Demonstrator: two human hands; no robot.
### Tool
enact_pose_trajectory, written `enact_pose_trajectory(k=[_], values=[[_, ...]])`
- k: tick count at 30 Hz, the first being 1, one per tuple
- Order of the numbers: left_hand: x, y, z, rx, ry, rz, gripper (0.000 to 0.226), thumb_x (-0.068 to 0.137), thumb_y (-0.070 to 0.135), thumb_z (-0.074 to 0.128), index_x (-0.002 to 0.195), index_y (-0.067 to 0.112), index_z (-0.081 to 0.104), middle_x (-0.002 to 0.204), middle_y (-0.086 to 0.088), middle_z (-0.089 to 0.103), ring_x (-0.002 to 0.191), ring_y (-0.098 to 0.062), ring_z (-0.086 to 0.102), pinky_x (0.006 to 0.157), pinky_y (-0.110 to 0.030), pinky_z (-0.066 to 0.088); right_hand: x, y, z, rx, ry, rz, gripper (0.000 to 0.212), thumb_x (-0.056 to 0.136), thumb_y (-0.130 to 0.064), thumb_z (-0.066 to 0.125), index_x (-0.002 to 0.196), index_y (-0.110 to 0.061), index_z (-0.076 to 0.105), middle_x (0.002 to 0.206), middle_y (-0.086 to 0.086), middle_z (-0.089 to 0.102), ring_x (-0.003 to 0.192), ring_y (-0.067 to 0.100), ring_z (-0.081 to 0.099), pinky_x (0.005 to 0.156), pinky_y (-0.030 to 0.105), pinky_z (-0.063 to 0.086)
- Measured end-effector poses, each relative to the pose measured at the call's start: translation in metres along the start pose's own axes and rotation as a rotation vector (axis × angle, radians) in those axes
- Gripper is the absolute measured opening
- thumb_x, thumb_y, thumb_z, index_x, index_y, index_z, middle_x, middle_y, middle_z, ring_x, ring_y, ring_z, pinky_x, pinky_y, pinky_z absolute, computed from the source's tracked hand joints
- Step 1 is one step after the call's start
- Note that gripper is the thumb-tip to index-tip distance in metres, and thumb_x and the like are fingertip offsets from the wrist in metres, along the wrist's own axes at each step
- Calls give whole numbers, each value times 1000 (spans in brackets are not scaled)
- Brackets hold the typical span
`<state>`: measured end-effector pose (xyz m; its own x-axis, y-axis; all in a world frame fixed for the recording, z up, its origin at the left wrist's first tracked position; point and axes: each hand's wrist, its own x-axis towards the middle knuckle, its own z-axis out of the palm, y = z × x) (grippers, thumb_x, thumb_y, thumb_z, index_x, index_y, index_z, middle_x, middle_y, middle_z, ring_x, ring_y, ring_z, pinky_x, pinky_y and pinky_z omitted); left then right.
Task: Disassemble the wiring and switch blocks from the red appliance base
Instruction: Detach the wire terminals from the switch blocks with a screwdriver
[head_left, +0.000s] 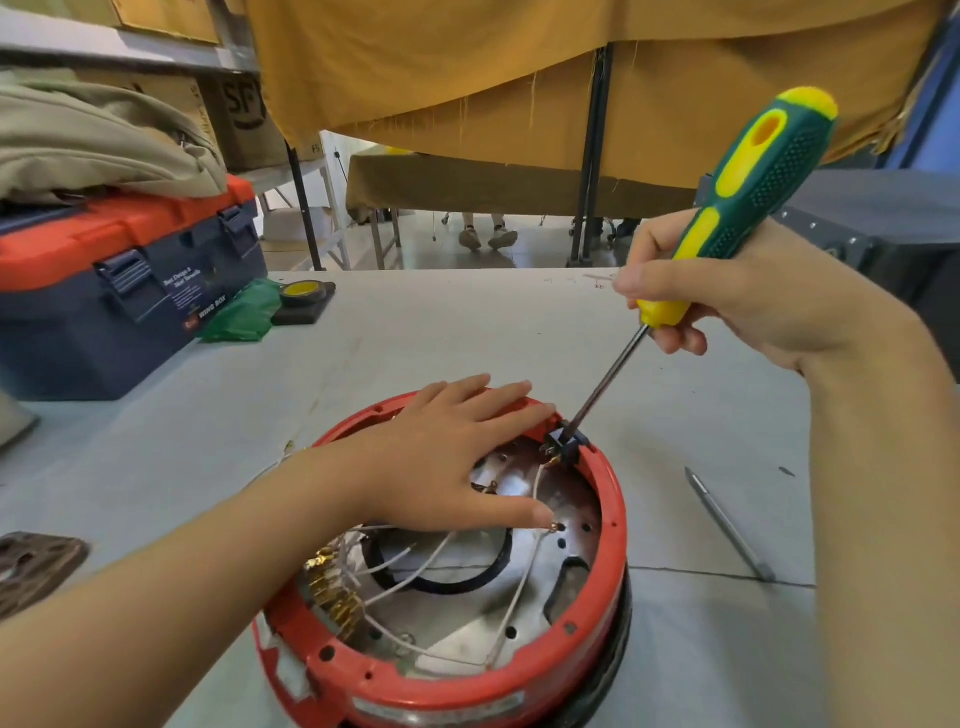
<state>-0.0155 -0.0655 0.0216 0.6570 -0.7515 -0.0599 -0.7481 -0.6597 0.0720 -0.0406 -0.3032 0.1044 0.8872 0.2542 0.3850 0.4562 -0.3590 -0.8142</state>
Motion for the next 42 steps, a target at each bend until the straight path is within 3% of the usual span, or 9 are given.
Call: enact_pose_trajectory(k=[4, 14, 24, 33, 42], values=[[1, -2, 2, 51, 48, -30, 89, 68, 90, 24, 143, 50, -4, 156, 20, -3, 145, -13, -2, 115, -38, 5, 1, 1, 2, -51, -17, -1, 24, 84, -16, 69, 68, -3, 56, 51, 3, 55, 47, 17, 52, 40, 20, 42], [2, -3, 8, 70, 129, -88, 90, 69, 89, 20, 145, 46, 1, 157, 13, 5, 144, -18, 6, 115, -41, 9, 10, 7, 15, -76, 11, -9, 21, 78, -26, 65, 61, -18, 56, 48, 1, 57, 46, 21, 50, 41, 20, 41], [4, -6, 7, -76, 155, -33, 74, 83, 65, 43, 146, 42, 14, 155, 15, 9, 139, -4, 6, 113, -29, 4, 10, -3, 22, -169, -37, -34, 19, 79, -24, 63, 64, -14, 55, 49, 0, 57, 46, 14, 52, 43, 19, 41], [4, -5, 6, -69, 156, -34, 75, 83, 64, 44, 147, 39, 16, 155, 14, 11, 140, -9, 7, 114, -30, 7, 8, -8, 27, -211, -96, -56, 23, 83, -21, 63, 62, -20, 53, 49, -1, 58, 45, 7, 50, 45, 15, 41], [4, -5, 6, -65, 150, -37, 74, 83, 64, 45, 147, 40, 15, 154, 15, 11, 140, -8, 7, 114, -32, 8, 12, 3, 23, -146, -54, -32, 27, 83, -19, 62, 58, -19, 50, 48, -2, 54, 47, 14, 49, 42, 17, 39]])
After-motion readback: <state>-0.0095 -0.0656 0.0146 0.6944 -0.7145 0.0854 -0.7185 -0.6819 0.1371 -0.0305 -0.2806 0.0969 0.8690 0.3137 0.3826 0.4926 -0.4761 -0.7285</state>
